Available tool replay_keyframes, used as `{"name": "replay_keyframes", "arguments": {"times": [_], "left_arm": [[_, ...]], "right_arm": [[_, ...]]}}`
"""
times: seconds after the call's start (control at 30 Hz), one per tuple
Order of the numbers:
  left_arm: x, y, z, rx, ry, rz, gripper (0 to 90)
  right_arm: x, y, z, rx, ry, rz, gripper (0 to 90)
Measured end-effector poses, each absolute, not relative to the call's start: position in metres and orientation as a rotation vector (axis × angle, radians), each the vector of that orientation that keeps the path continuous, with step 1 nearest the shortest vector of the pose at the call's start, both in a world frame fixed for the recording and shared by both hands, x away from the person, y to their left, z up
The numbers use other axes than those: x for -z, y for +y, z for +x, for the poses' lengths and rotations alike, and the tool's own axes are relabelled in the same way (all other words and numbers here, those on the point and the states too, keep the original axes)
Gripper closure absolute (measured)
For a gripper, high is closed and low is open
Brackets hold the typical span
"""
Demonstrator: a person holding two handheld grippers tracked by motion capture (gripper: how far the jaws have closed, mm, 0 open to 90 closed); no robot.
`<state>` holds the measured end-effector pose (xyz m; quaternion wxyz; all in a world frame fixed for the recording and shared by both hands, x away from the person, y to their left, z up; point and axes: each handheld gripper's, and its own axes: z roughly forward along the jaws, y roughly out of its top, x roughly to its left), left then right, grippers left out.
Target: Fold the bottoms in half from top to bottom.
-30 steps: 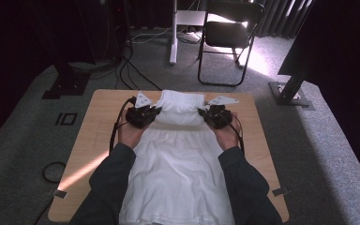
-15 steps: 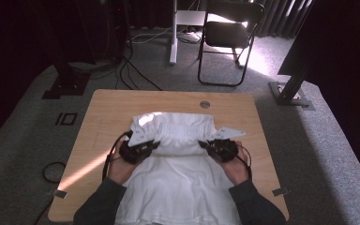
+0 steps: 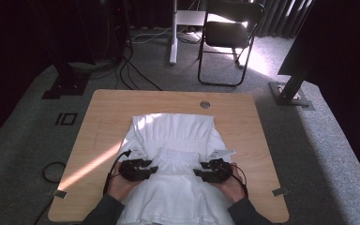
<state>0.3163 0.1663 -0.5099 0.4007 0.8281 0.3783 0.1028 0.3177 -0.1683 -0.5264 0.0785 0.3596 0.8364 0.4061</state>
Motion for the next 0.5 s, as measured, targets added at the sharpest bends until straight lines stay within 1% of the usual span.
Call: {"name": "replay_keyframes", "arguments": {"times": [0.07, 0.1, 0.13, 0.17, 0.2, 0.23, 0.27, 0.3, 0.33, 0.37, 0.4, 0.5], "left_arm": [[0.496, 0.175, 0.321, -0.265, 0.964, 2.04, 58.2], [0.49, 0.177, 0.324, -0.288, 0.966, 2.029, 58.3], [0.485, 0.179, 0.328, -0.306, 0.969, 2.02, 61.2], [0.482, 0.178, 0.332, -0.319, 0.976, 2.016, 67.8], [0.48, 0.176, 0.337, -0.332, 0.984, 2.019, 76.9], [0.48, 0.173, 0.343, -0.339, 0.996, 2.028, 85.8], [0.482, 0.169, 0.35, -0.333, 1.004, 2.038, 89.2], [0.486, 0.164, 0.357, -0.33, 1.015, 2.054, 90.0], [0.486, 0.164, 0.357, -0.33, 1.015, 2.054, 90.0], [0.498, 0.15, 0.372, -0.319, 1.038, 2.101, 90.0], [0.505, 0.144, 0.377, -0.313, 1.045, 2.131, 89.9], [0.526, 0.132, 0.388, -0.272, 1.059, 2.198, 89.5]], "right_arm": [[0.511, -0.176, 0.317, -1.273, 2.457, 1.051, 47.6], [0.503, -0.181, 0.317, -1.305, 2.421, 1.052, 47.6], [0.497, -0.185, 0.319, -1.337, 2.385, 1.055, 48.9], [0.492, -0.188, 0.323, -1.355, 2.354, 1.074, 57.8], [0.49, -0.189, 0.328, -1.353, 2.348, 1.089, 70.8], [0.49, -0.189, 0.334, -1.334, 2.343, 1.115, 78.4], [0.493, -0.187, 0.34, -1.308, 2.334, 1.147, 84.2], [0.496, -0.184, 0.348, -1.287, 2.335, 1.165, 86.2], [0.496, -0.184, 0.348, -1.287, 2.335, 1.165, 86.2], [0.501, -0.18, 0.355, -1.266, 2.346, 1.182, 86.8], [0.513, -0.169, 0.371, -1.183, 2.362, 1.201, 86.5], [0.531, -0.158, 0.388, -1.099, 2.401, 1.252, 86.0]]}}
